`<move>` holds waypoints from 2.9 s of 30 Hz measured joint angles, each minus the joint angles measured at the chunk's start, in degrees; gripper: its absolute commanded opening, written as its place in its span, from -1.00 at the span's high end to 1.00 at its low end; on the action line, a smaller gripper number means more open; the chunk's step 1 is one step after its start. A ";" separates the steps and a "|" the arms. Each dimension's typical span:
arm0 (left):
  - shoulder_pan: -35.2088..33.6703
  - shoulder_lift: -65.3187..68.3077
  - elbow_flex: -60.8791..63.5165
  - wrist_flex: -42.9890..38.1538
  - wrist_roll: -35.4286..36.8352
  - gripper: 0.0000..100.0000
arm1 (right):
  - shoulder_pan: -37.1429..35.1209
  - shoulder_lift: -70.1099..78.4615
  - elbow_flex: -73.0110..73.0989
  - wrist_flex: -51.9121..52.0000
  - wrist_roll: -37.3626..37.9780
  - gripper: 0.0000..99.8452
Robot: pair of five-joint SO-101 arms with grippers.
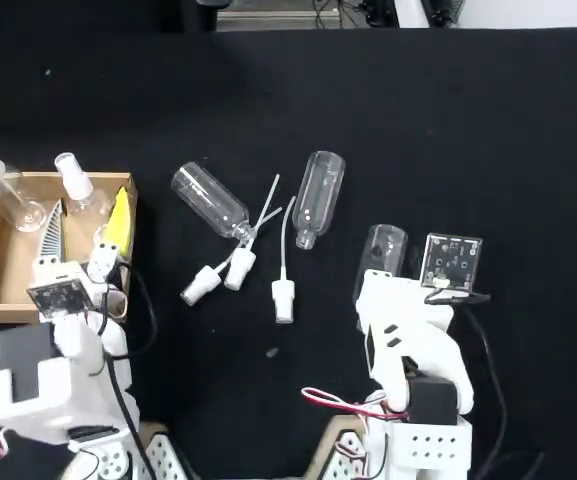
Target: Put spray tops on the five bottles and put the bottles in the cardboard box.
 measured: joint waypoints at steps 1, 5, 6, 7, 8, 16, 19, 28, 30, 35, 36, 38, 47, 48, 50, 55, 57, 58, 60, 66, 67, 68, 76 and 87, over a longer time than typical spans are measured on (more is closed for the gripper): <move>0.26 -1.41 0.35 1.05 0.00 0.42 | 0.00 0.00 0.00 0.00 0.00 0.66; 0.26 -6.15 0.44 8.70 0.00 0.42 | 0.00 0.00 0.00 0.00 0.00 0.66; 0.26 -7.47 0.44 10.81 0.00 0.42 | 0.00 0.00 0.00 0.00 0.00 0.66; 0.26 -8.97 0.44 12.75 0.00 0.42 | 0.00 0.00 0.00 0.00 0.00 0.66; 0.26 -10.64 0.44 14.15 0.00 0.42 | 0.00 0.00 0.00 0.00 0.00 0.66; -0.62 -26.90 0.44 32.18 0.26 0.42 | 0.00 0.00 0.00 0.00 0.00 0.66; -0.70 -34.64 0.44 42.55 0.35 0.42 | 0.00 0.00 0.00 0.00 0.00 0.66; -0.79 -60.13 0.79 75.52 0.35 0.42 | 0.00 0.00 0.00 0.00 0.00 0.66; -0.79 -65.58 1.05 80.62 0.35 0.42 | 0.00 0.00 0.00 0.00 0.00 0.66; -0.79 -77.36 1.67 94.15 0.26 0.42 | 0.00 0.00 0.00 0.00 0.00 0.66; -0.79 -79.56 1.85 97.05 0.26 0.42 | 0.00 0.00 0.00 0.00 0.00 0.66; -1.49 -83.43 1.93 103.30 -0.88 0.42 | 0.00 0.00 0.00 0.00 0.00 0.66; -2.90 -99.69 0.09 127.91 -10.20 0.42 | 0.00 0.00 0.00 0.00 0.00 0.66; -3.60 -100.31 -1.23 131.25 -10.20 0.42 | 0.00 0.00 0.00 0.00 0.00 0.66; -4.66 -101.01 -4.92 137.58 -10.29 0.42 | 0.00 0.00 0.00 0.00 0.00 0.66; -5.36 -100.40 -12.04 148.31 -12.66 0.42 | 0.00 0.00 0.00 0.00 0.00 0.66; -5.80 -97.85 -13.71 148.84 -13.36 0.42 | 0.00 0.00 0.00 0.00 0.00 0.66; -5.80 -96.00 -14.68 148.92 -13.71 0.42 | 0.00 0.00 0.00 0.00 0.00 0.66; -5.71 -90.90 -17.49 149.01 -13.98 0.42 | 0.00 0.00 0.00 0.00 0.00 0.66; -5.71 -69.19 -31.03 150.15 -14.07 0.42 | 0.00 0.00 0.00 0.00 0.00 0.66; -5.71 -65.32 -33.49 150.59 -14.07 0.42 | 0.00 0.00 0.00 0.00 0.00 0.66; -5.71 -61.54 -35.87 150.95 -14.07 0.42 | 0.00 0.00 0.00 0.00 0.00 0.66; -7.74 -40.18 -47.56 151.82 -15.30 0.42 | 0.00 0.00 0.00 0.00 0.00 0.66; -7.74 -30.15 -50.55 151.82 -16.35 0.51 | 0.00 0.00 0.00 0.00 0.00 0.66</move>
